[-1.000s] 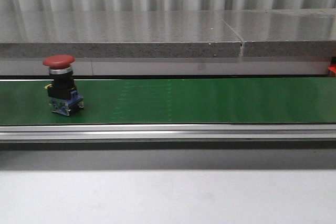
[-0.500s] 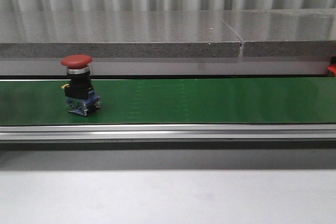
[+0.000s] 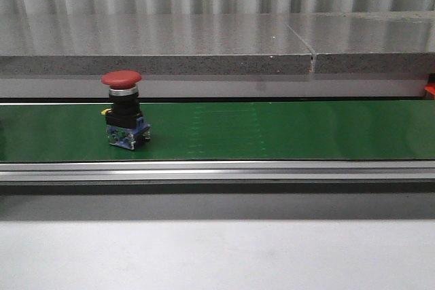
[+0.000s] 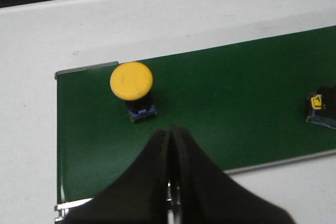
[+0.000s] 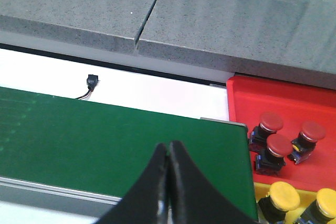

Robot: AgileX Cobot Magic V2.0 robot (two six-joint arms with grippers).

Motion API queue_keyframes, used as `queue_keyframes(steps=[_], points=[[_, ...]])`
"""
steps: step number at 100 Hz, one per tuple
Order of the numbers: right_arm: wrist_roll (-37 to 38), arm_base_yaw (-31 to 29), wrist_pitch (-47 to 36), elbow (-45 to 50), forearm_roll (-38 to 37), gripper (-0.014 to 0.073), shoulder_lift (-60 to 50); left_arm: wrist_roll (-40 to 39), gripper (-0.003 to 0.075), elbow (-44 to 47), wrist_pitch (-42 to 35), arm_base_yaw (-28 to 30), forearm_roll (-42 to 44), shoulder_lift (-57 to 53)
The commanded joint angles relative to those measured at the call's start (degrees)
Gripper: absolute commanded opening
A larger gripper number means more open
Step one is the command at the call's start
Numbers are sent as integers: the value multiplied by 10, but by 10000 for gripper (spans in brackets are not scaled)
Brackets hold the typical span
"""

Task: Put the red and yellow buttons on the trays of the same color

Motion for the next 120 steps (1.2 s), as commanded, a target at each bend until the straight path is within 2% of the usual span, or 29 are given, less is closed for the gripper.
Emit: queue_keyframes(steps=[1,26,49,96,105,120], points=[[-5,0,-39,-15,-3,-69,3,-4,-21,23,-51,-5,-12,-51],[-4,0,-62,-15,0,-69,5,-4,-21,130,-53,-5,-13,-203],[-4,13,-45,-51,4,-69,45,-4,-21,168,-53,-5,-12,-276],[2,163,43,-204,12,-56,276,-4,-21,168,-53,-5,-1,-279],[2,184,68,-235,25,64,325,-4,-21,168,-53,-5,-1,-279],[2,213,83,-274,72,463,389,-4,-21,168,-53,-5,-1,-279]])
